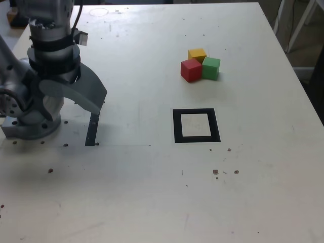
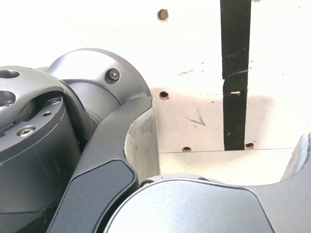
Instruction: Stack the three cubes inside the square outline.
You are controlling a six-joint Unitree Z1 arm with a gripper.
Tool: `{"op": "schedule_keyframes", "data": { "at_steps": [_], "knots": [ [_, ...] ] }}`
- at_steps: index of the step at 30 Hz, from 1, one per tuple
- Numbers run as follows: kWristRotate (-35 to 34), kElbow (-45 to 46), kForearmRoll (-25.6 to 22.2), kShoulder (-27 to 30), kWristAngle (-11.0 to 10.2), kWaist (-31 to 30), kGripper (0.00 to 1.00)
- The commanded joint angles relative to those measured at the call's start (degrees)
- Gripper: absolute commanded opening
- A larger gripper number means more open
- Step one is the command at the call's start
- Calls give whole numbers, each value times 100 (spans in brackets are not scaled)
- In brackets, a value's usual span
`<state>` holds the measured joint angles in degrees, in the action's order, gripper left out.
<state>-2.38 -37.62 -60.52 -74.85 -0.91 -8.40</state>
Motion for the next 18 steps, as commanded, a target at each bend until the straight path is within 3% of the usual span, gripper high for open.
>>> {"op": "schedule_keyframes", "data": {
  "at_steps": [1,18],
  "knots": [
    [-8,10,-12,24,12,2,99],
    [98,-172,-58,135,-75,2,98]
  ]
}}
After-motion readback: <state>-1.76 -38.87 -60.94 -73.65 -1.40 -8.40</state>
